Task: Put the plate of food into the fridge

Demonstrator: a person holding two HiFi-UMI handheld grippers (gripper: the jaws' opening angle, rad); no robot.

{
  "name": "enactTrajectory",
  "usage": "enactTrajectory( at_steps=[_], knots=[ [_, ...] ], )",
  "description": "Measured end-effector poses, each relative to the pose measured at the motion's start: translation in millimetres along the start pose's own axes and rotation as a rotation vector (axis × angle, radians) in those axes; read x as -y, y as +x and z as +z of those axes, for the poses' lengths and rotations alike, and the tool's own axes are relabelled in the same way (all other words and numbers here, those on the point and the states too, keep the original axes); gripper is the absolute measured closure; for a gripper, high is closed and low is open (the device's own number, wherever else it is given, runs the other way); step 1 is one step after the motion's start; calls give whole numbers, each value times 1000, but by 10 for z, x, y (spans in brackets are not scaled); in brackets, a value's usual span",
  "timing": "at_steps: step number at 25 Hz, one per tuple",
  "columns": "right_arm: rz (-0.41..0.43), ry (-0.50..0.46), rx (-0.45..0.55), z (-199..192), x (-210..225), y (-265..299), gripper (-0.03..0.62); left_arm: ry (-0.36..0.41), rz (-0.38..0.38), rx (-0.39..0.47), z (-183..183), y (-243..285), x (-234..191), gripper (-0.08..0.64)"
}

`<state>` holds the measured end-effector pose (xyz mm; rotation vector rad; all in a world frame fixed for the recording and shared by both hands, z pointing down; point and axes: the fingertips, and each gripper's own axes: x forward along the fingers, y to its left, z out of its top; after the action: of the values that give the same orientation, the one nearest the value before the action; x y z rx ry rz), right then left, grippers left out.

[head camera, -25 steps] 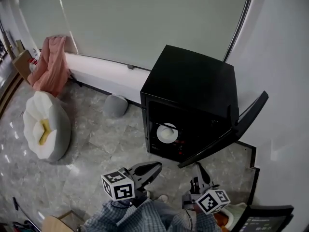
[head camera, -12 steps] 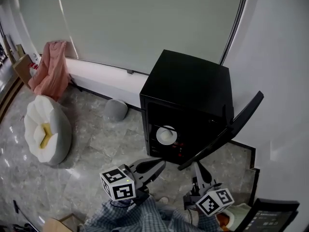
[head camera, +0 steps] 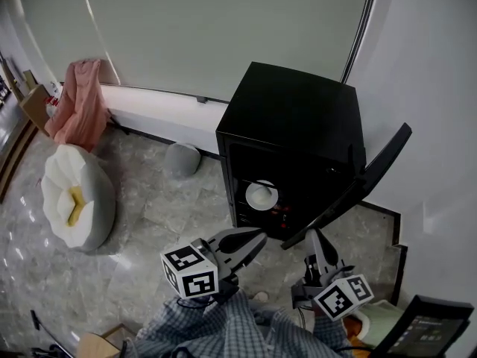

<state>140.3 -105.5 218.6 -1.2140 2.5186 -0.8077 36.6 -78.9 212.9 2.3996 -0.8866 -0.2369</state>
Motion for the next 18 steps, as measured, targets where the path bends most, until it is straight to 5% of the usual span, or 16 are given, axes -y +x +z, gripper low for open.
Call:
enactTrajectory(
  at_steps=[18],
  knots=[
    [19, -50, -19, 16, -103, -24, 584, -11, -32, 10, -11, 26, 16, 554]
  ],
)
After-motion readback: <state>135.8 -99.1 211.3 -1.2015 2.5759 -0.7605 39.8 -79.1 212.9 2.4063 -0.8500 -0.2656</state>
